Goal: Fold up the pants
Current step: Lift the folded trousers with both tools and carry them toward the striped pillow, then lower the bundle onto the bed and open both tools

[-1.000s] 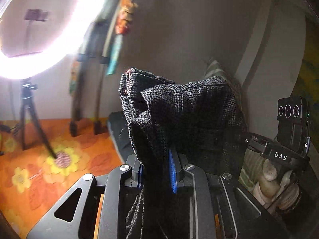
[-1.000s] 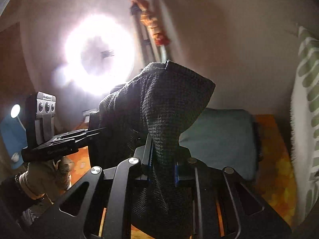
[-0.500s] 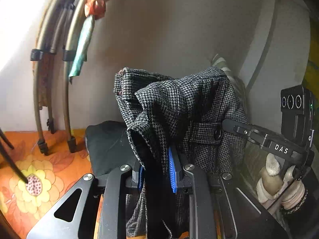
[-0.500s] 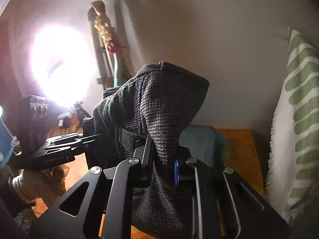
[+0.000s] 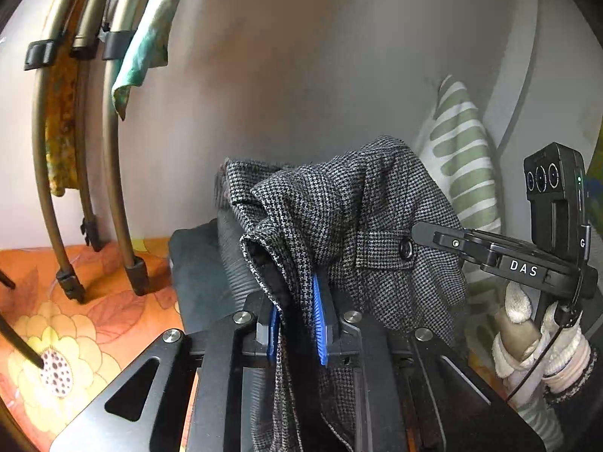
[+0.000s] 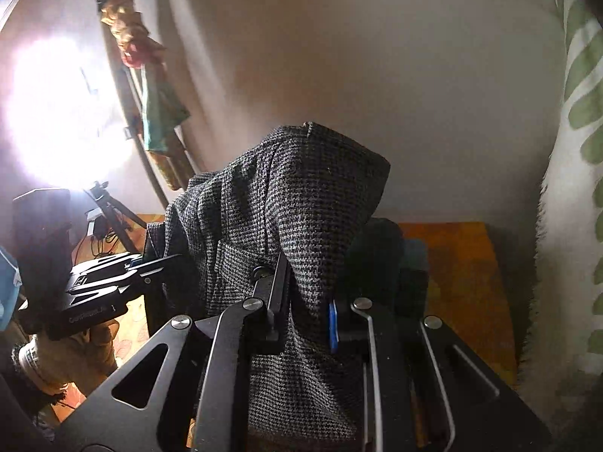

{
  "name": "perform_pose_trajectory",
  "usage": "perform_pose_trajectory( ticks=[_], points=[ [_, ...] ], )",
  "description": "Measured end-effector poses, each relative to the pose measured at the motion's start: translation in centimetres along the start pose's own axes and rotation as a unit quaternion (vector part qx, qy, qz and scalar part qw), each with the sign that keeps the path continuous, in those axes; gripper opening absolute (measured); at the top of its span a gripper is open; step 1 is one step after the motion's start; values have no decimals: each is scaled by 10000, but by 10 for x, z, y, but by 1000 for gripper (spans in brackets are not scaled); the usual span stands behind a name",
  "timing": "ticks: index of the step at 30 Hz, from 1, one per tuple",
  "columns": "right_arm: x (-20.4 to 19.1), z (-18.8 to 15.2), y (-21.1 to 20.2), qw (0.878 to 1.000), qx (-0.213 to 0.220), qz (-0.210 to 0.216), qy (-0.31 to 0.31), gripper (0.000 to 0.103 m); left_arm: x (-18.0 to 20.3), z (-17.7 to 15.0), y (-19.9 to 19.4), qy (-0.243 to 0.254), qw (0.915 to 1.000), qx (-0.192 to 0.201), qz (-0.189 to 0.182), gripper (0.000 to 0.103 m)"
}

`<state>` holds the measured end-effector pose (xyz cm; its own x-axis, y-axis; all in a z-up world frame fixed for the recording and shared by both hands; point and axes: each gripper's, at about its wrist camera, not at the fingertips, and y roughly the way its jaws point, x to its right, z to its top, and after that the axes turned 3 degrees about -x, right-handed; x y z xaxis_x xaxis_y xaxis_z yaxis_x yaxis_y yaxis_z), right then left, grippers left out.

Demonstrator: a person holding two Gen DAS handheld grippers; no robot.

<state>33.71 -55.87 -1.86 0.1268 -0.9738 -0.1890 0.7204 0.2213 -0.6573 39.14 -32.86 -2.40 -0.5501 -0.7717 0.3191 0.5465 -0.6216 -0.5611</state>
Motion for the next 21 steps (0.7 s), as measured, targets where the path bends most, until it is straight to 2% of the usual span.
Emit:
perform_pose_trajectory(
  ticks=[4, 7, 9, 10, 11, 13, 21],
  points=[
    [8, -1, 17, 9999, -100, -108, 60, 19, 1, 4, 14, 106, 9997, -75, 183, 13],
    [13, 0, 28, 9985, -224, -465, 167, 32, 2, 5, 22, 111, 9993, -207, 295, 14],
    [17, -1, 30, 9974, -244, -644, 218, 37, 3, 5, 23, 115, 9990, -251, 359, 15],
    [18, -1, 28, 9967, -230, -736, 250, 43, 4, 5, 22, 133, 9987, -257, 414, 16],
    [20, -2, 26, 9962, -191, -804, 281, 49, 3, 6, 23, 127, 9983, -276, 506, 23],
    [21, -3, 20, 9960, -115, -825, 313, 49, 2, 8, 23, 66, 9977, -284, 618, 33],
    [20, -8, 0, 9954, 8, -870, 400, 49, 6, 11, 3, 157, 9970, -203, 735, 33]
  ],
)
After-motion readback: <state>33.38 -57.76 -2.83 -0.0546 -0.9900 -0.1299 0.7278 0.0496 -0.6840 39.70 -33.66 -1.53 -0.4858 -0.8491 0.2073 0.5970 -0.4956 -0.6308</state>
